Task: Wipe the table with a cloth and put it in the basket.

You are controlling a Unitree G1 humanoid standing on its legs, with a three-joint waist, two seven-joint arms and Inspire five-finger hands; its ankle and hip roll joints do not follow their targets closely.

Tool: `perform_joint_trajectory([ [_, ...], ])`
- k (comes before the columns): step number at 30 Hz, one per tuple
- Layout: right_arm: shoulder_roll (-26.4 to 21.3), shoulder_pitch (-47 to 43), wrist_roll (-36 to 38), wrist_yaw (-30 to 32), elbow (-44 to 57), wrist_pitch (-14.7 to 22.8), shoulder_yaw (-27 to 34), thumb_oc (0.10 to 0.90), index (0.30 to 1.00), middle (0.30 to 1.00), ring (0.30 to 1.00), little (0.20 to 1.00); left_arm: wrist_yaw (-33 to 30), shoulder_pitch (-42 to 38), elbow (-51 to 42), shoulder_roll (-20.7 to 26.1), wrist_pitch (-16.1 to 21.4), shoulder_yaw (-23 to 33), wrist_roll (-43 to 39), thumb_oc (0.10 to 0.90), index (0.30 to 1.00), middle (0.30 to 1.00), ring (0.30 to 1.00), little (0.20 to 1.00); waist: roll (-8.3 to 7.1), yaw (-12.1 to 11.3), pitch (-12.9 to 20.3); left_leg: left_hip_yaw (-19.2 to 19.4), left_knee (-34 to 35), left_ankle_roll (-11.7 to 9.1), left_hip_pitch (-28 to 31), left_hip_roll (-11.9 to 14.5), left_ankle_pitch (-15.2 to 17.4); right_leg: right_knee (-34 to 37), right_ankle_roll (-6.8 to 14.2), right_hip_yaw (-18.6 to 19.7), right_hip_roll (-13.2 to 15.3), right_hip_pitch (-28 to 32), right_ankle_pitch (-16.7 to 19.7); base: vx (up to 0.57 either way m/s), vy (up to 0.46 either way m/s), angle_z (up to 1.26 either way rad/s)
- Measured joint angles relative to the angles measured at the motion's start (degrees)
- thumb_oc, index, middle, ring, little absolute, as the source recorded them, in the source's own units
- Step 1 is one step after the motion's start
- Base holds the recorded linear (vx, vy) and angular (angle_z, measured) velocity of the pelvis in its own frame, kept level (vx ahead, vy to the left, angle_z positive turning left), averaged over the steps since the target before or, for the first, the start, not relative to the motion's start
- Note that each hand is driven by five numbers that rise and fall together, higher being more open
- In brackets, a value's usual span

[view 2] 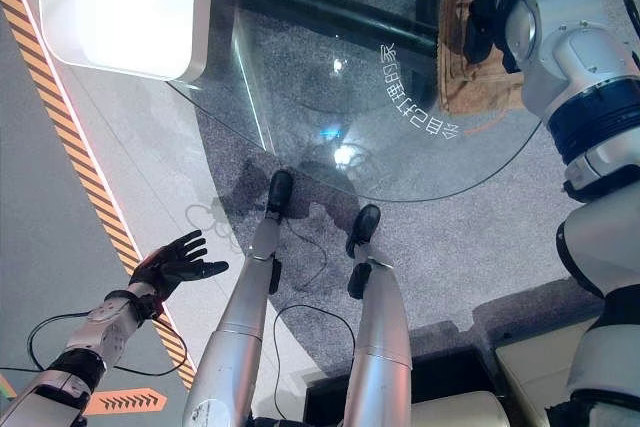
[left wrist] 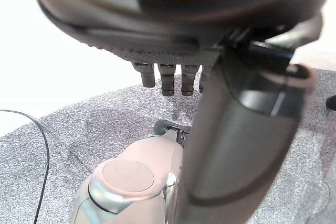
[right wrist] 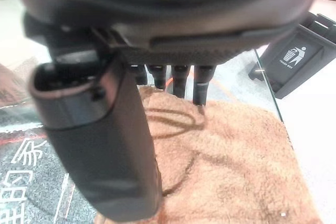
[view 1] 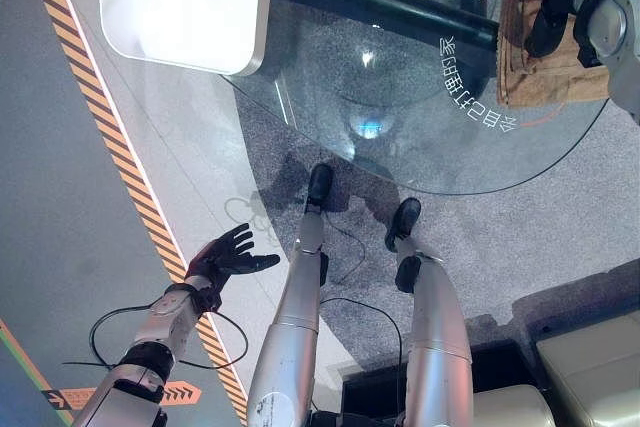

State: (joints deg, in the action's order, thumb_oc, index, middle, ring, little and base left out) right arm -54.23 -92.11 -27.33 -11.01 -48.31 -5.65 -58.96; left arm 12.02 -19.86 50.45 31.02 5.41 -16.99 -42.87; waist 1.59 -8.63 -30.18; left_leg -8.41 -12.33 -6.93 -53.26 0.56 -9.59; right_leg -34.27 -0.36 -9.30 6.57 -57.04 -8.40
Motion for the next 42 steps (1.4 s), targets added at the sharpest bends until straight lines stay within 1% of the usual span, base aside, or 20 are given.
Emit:
perform_joint_trajectory([
  [32, 0.0, -0.7, 0.0, 0.0, -0.2, 0.1, 0.1, 0.100, 0.300, 0.300, 0.300, 0.200, 0.0, 0.0, 0.0, 0.2, 0.0, 0.0, 0.0, 0.800, 0.900, 0.900, 0.900, 0.900, -0.02, 0.0, 0.0, -0.1, 0.1, 0.1, 0.1, 0.0, -0.1, 0.3, 0.1, -0.2, 0.0, 0.3, 0.1, 0.00, 0.000, 0.00],
  [42, 0.0, 0.8, 0.0, -0.5, -0.4, 0.6, -1.4, 0.100, 0.300, 0.300, 0.300, 0.200, 0.1, 0.0, 0.0, 0.8, 0.0, 0.2, 0.0, 0.800, 0.900, 0.900, 0.900, 0.900, -0.02, -0.4, 0.0, -0.2, 0.1, 0.1, 0.1, 0.0, -0.2, 0.5, 0.1, -0.5, 0.0, 0.7, 0.1, 0.00, 0.000, 0.00],
])
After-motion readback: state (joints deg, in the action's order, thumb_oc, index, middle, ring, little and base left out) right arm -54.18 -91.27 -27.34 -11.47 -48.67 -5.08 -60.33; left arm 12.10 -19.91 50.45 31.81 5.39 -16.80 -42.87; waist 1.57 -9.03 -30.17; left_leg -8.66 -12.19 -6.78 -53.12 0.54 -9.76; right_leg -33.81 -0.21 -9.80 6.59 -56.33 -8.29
